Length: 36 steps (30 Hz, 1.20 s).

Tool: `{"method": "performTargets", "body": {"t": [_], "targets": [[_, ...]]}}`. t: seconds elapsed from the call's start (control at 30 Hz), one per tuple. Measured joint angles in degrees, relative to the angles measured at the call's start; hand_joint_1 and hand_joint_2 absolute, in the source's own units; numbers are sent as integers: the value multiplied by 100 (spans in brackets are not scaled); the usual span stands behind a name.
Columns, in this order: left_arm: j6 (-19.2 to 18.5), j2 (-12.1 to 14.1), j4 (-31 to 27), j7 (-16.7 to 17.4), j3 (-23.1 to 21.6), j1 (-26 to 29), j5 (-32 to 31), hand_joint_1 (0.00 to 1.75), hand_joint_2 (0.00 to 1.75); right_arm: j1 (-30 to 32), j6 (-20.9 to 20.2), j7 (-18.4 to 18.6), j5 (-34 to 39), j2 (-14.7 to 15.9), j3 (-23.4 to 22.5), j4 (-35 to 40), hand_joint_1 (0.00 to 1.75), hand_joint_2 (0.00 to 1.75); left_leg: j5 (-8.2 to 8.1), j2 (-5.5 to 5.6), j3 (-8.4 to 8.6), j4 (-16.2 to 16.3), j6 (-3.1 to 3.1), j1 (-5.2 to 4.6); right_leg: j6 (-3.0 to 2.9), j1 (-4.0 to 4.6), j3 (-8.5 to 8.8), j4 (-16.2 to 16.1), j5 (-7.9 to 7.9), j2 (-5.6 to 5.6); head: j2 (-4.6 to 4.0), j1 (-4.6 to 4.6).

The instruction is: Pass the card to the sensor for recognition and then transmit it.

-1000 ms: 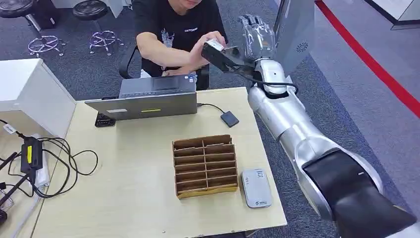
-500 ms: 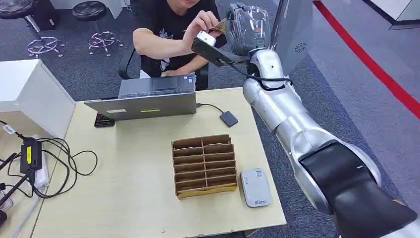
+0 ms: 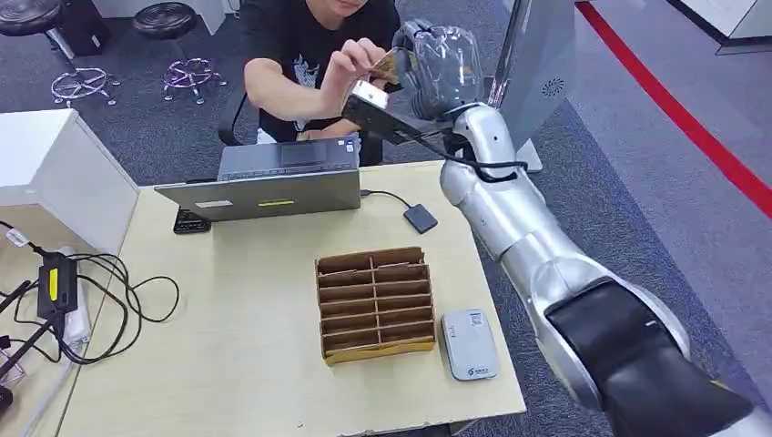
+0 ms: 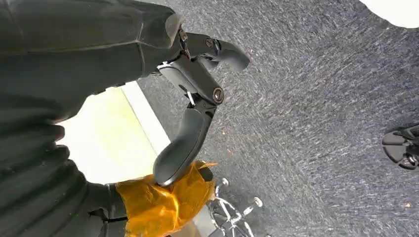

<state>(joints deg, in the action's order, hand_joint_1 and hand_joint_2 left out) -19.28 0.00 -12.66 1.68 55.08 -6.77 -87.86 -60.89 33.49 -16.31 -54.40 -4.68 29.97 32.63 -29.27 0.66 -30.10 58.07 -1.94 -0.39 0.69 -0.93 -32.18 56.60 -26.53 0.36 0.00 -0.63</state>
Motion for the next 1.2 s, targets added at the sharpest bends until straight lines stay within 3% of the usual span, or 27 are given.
{"method": "performTargets", "body": {"t": [0.3,0.43,0.67,1.1,1.2], "targets": [[61,17,0,-55,24,67,61,0,175,275,-18,-194,491,74,-13,563,175,175,0,2,0,1,0,-1,0,0,-2,-3,-1,-2,0,0],[87,20,0,-61,76,142,190,0,175,730,-50,-251,805,365,-53,1446,175,175,-1,7,-3,1,-1,-2,2,0,-2,-8,-2,-7,0,2],[112,31,2,-61,214,228,328,0,175,1828,20,-385,1062,1132,-315,3189,175,175,-6,1,-10,0,-6,-6,3,-2,-3,-13,-3,-5,0,2],[125,31,0,-61,258,232,406,0,175,2219,15,-400,1025,1486,-431,3932,175,175,-4,3,0,0,-1,0,2,2,-5,-9,-3,-6,0,2],[173,31,0,-55,361,262,570,0,175,2698,-462,-629,1605,1844,-599,4334,175,175,-5,25,-4,0,-3,-1,4,2,1,-13,-5,-27,0,2]]}}
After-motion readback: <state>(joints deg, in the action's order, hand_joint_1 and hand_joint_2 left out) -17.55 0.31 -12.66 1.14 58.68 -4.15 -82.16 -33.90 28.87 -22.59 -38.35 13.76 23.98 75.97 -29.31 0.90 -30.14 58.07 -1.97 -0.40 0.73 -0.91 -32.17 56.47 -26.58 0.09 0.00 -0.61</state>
